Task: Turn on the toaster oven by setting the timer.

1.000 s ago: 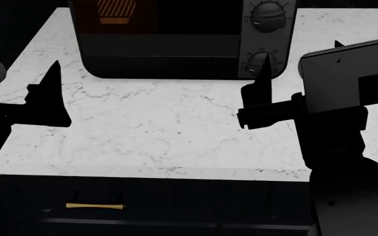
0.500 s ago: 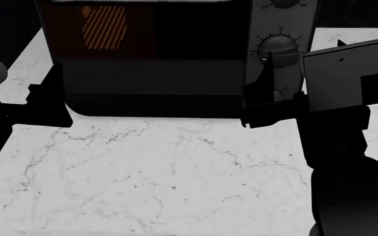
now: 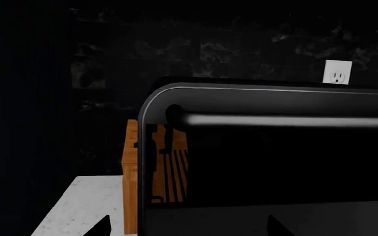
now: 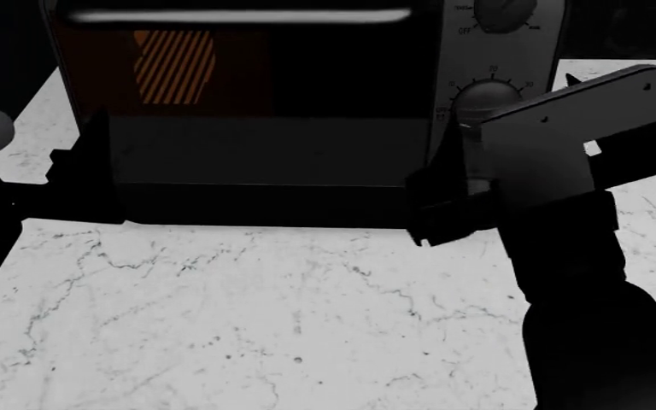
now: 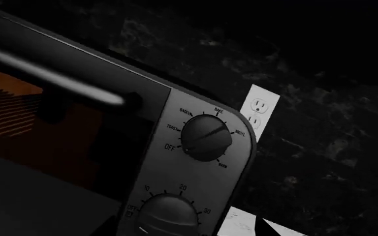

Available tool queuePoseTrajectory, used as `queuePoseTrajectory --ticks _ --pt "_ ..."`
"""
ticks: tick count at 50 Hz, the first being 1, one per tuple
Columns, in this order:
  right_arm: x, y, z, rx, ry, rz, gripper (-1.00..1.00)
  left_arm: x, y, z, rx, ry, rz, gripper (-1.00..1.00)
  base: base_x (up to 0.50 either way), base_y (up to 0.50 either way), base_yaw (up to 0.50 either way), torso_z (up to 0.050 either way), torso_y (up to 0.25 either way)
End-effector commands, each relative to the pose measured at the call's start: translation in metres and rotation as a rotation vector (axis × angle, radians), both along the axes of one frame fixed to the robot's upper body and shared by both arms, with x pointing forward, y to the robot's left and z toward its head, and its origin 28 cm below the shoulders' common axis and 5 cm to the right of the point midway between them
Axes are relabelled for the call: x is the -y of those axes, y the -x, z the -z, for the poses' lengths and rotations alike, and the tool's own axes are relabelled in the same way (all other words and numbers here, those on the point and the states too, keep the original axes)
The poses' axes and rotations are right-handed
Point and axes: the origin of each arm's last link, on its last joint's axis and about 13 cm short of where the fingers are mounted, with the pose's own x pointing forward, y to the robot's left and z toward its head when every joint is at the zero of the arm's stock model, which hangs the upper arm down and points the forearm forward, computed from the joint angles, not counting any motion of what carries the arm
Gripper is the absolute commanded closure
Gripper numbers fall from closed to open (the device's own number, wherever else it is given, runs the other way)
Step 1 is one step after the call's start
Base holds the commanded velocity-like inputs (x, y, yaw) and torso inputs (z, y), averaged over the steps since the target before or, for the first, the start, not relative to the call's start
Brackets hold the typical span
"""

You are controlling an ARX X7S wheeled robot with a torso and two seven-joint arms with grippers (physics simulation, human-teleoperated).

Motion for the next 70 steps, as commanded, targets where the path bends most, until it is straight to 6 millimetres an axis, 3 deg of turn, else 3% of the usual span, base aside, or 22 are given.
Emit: queuePoseTrajectory --ticks 1,9,17,54,70 --pt "0.006 0.013 -0.009 -0.035 0.326 0.026 -1.00 0.000 0.001 0.000 0.000 0.000 0.002 -1.00 0.00 0.00 0.00 0.000 0.000" --pt "0.009 0.014 -0.008 -0.085 0.535 0.027 -1.00 0.000 0.002 0.002 -0.002 -0.001 0.003 -1.00 0.00 0.00 0.00 0.000 0.000" --pt "0.007 -0.002 -0.001 -0.127 0.638 0.015 -1.00 -0.001 0.003 0.002 -0.002 -0.001 0.001 -1.00 0.00 0.00 0.00 0.000 0.000" --pt "0.011 -0.053 0.001 -0.170 0.719 0.042 -1.00 -0.002 0.001 0.004 -0.002 -0.005 -0.004 -1.00 0.00 0.00 0.00 0.000 0.000" --pt "0.013 -0.061 0.007 -0.191 0.716 0.051 -1.00 -0.002 0.002 0.005 -0.002 -0.006 -0.002 -1.00 0.00 0.00 0.00 0.000 0.000"
